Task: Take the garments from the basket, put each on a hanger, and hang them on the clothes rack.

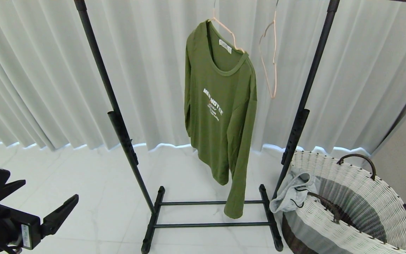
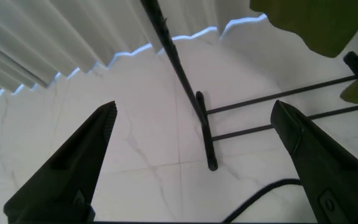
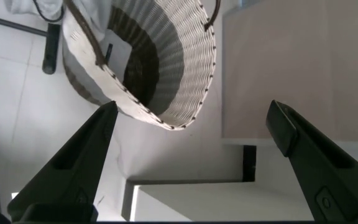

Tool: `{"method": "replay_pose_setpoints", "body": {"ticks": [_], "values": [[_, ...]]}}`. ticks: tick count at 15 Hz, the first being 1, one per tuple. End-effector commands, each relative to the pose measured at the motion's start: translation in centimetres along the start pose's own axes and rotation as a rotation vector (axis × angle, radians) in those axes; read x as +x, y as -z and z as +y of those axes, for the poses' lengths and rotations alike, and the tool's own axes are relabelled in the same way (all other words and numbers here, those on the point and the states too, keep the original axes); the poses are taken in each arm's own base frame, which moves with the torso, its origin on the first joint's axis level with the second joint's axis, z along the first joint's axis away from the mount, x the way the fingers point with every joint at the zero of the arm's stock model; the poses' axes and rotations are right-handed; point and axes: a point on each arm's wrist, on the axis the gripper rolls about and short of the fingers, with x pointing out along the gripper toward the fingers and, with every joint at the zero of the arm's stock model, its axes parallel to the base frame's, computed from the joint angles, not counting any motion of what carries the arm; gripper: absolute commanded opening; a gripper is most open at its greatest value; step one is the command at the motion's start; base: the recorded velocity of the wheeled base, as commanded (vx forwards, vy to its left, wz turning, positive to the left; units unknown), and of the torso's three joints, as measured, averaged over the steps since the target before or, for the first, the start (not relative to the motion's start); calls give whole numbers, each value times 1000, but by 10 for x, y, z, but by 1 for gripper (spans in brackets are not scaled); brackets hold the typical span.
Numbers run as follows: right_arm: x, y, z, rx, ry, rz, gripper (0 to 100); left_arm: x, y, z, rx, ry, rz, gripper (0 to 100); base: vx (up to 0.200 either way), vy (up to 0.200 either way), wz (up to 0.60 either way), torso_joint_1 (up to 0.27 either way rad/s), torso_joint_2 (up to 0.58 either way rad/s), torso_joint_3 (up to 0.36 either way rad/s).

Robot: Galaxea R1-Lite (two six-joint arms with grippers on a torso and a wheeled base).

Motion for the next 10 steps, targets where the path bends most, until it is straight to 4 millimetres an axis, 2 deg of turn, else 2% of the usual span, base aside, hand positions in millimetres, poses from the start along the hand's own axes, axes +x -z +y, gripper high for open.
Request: {"method": "replay_pose_setpoints", "body": {"ticks": [1,7,9,10], "values": [[1,0,1,-3,-3,4,100,0,0,0,0,1,0,100,200,0,0,7,7,2],[6,0,4,-11,-28,23,100,2,-2,-3,10,32,-7,100,200,0,0,5,2,6],[12,-1,6,-14,-41,39,100,2,-2,-4,13,43,-6,100,200,0,0,2,0,0],[22,-1,11,-11,-47,52,100,4,-2,-5,14,48,-1,100,200,0,0,7,2,-2]]}}
